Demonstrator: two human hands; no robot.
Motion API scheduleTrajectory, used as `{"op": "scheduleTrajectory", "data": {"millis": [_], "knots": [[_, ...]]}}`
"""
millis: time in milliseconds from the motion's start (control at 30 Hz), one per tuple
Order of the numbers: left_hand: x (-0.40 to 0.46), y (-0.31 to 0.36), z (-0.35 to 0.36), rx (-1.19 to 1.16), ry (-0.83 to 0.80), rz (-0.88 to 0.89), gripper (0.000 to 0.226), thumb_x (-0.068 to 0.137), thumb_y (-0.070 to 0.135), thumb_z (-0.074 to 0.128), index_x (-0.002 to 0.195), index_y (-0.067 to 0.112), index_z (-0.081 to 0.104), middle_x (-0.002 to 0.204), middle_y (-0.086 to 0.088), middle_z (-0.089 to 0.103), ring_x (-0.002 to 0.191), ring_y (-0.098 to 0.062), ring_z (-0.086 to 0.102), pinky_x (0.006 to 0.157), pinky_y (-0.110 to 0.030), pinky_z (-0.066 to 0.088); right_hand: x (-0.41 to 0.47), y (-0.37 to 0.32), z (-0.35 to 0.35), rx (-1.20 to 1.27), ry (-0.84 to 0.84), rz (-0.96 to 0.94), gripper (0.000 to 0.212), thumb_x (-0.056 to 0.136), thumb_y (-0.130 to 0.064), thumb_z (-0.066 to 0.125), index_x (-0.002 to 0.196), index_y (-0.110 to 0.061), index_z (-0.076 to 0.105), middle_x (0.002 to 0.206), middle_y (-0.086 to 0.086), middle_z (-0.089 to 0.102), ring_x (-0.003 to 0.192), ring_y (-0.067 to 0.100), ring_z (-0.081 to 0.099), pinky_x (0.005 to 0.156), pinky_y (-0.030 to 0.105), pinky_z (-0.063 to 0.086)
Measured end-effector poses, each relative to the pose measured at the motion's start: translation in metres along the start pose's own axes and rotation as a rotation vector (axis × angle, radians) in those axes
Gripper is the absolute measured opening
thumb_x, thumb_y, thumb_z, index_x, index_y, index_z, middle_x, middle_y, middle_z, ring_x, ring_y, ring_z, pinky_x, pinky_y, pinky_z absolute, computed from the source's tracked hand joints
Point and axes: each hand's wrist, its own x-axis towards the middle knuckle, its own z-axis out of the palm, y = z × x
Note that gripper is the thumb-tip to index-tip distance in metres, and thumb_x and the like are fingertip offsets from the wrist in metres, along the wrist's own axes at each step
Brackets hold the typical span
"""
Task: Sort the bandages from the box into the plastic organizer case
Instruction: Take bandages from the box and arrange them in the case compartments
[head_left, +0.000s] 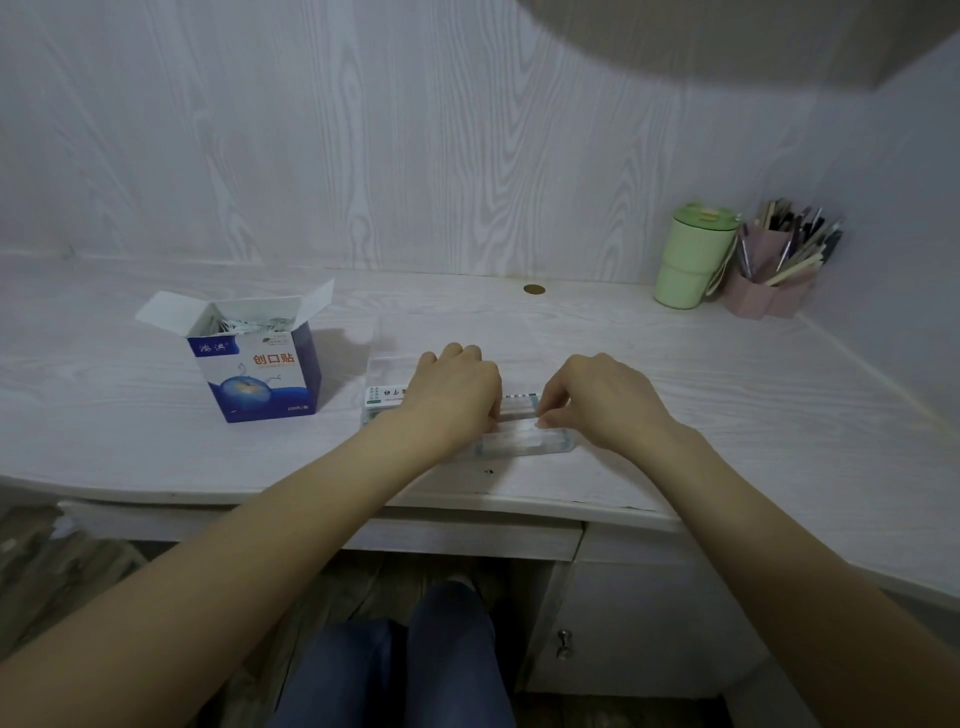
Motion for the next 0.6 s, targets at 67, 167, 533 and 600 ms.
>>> {"op": "scheduleTrajectory", "data": {"millis": [67, 167, 533, 600], "knots": [[0.0004, 0.0001, 0.0005, -0.006, -0.008, -0.004, 0.021, 0.091, 0.022, 0.058, 0.111, 0.021, 0.067, 0.117, -0.007, 0.05, 0.115, -0.026, 0.041, 0.088, -0.032, 0.031, -0.0005, -0.0005, -0.0009, -0.001, -0.009, -0.001, 0.009, 0.084, -0.028, 0.069, 0.091, -0.024, 0.073, 0.093, -0.004, 0.071, 0.086, 0.016, 0.061, 0.063, 0.026, 0.04], [0.0005, -0.001, 0.001, -0.014, -0.011, -0.004, 0.022, 0.091, 0.022, 0.058, 0.11, 0.02, 0.067, 0.116, -0.007, 0.05, 0.114, -0.026, 0.041, 0.088, -0.032, 0.032, -0.0009, -0.0014, -0.002, -0.003, -0.01, -0.001, 0.008, 0.084, -0.026, 0.069, 0.09, -0.023, 0.073, 0.093, -0.003, 0.07, 0.086, 0.016, 0.06, 0.063, 0.025, 0.039], [0.0025, -0.0059, 0.0011, -0.056, -0.054, -0.017, 0.023, 0.089, 0.023, 0.06, 0.11, 0.017, 0.066, 0.116, -0.008, 0.05, 0.113, -0.028, 0.042, 0.084, -0.032, 0.032, -0.0008, -0.0043, -0.0039, 0.02, -0.039, 0.007, 0.008, 0.083, -0.022, 0.069, 0.088, -0.025, 0.074, 0.087, -0.008, 0.071, 0.054, 0.001, 0.046, 0.05, 0.019, 0.034], [0.0024, -0.0074, 0.0013, -0.084, -0.048, -0.021, 0.021, 0.088, 0.023, 0.061, 0.107, 0.018, 0.068, 0.113, -0.008, 0.05, 0.111, -0.027, 0.043, 0.081, -0.031, 0.031, -0.0012, -0.0039, -0.005, 0.03, -0.044, 0.006, 0.008, 0.083, -0.023, 0.069, 0.089, -0.025, 0.074, 0.087, -0.009, 0.07, 0.049, 0.0, 0.044, 0.05, 0.019, 0.035]]}}
